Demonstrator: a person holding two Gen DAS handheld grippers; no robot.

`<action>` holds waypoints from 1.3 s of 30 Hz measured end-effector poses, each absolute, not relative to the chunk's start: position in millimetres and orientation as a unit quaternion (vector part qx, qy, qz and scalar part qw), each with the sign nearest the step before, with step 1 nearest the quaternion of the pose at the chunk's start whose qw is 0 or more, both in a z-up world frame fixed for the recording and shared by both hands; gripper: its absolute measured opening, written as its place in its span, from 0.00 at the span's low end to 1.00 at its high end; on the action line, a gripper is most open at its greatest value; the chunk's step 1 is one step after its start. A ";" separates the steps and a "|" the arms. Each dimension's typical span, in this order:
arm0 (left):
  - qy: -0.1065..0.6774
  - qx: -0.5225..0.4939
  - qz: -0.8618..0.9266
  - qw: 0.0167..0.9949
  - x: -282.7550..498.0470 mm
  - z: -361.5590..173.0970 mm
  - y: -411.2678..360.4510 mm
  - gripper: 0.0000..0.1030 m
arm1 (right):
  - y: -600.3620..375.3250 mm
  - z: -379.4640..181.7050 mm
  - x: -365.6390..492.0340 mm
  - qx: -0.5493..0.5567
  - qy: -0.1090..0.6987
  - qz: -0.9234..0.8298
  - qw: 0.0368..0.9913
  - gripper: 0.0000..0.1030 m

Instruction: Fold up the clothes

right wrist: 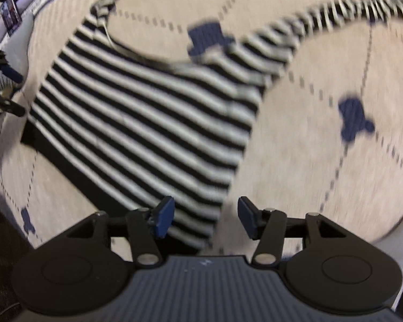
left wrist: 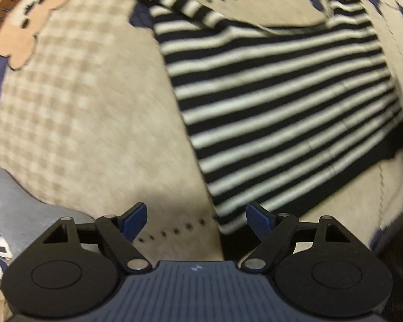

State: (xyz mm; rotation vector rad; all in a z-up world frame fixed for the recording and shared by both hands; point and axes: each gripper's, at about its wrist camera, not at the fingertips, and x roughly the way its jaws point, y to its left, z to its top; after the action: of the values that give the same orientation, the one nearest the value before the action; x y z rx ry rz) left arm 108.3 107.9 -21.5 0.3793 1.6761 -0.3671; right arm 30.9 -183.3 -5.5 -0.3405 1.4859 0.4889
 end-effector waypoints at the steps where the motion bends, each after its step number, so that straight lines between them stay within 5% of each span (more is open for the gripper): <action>1: 0.733 0.168 -0.160 0.640 110.2 -21.9 107.0 0.79 | -176.1 -2.8 35.5 -0.155 0.660 0.221 0.701 0.55; 11: 0.716 0.154 -0.156 0.663 143.6 -13.3 99.5 0.79 | -126.7 11.7 68.8 -0.163 0.616 0.244 0.731 0.47; 16: 0.692 0.049 -0.127 0.709 178.8 -16.3 119.3 0.76 | -105.6 25.7 92.0 -0.161 0.577 0.252 0.760 0.38; 25: 0.651 -0.051 -0.141 0.744 184.7 -55.7 102.9 0.68 | -43.2 60.0 167.0 -0.157 0.531 0.282 0.784 0.34; 32: 0.605 -0.096 -0.146 0.776 198.7 -36.7 117.4 0.68 | 0.3 65.6 232.3 -0.125 0.512 0.295 0.797 0.33; 39: 0.581 -0.148 -0.159 0.785 186.2 -29.3 133.8 0.67 | 40.0 60.4 277.0 -0.081 0.495 0.327 0.801 0.17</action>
State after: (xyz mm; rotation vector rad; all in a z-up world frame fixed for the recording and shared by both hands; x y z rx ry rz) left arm 186.2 133.8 -29.3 -0.3187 1.2532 -0.3425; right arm 277.1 40.0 60.4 -0.1744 1.0620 0.7020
